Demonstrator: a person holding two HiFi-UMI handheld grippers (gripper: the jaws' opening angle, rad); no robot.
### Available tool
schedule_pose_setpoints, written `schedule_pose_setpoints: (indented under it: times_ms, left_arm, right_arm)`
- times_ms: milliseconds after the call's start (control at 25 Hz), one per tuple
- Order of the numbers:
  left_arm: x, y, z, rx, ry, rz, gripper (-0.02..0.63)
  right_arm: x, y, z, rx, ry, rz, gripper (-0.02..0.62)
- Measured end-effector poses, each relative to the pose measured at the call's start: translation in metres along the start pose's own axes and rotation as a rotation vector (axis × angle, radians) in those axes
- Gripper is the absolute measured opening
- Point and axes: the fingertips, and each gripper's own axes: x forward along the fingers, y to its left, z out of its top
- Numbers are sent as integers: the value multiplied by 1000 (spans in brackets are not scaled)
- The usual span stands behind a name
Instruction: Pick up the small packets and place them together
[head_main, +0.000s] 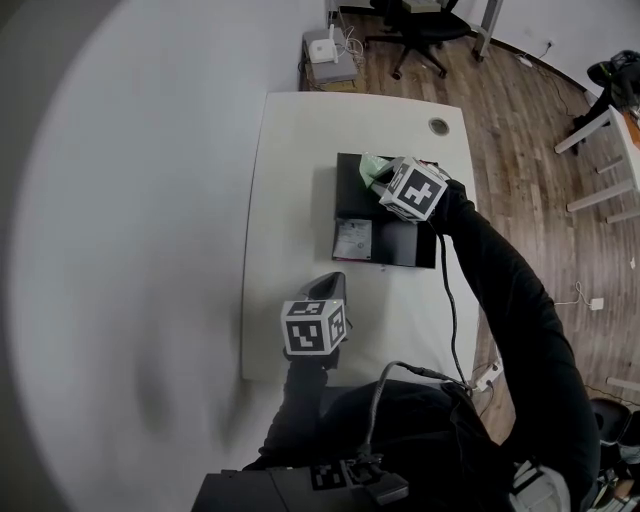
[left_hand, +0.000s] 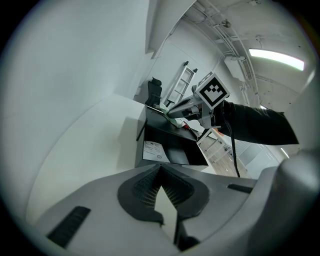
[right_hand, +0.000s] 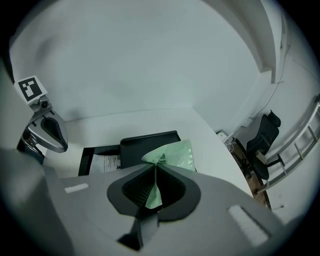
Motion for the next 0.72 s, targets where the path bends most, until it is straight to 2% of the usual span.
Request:
schedule_pose_setpoints:
  times_ms: [320, 520, 560, 720]
  left_arm:
    - [2, 6, 1, -12, 7, 4, 0]
    - [6, 7, 0, -11, 12, 2, 0]
    - [6, 7, 0, -11, 12, 1, 0]
    - [5, 6, 2, -12, 11, -3, 0]
  right_arm:
    - [11, -3, -6, 9, 29, 11, 28]
    - [12, 0, -9, 15, 29, 47, 68]
    - [11, 2, -9, 18, 26, 59, 101]
    - [-4, 4, 0, 11, -12, 66, 106]
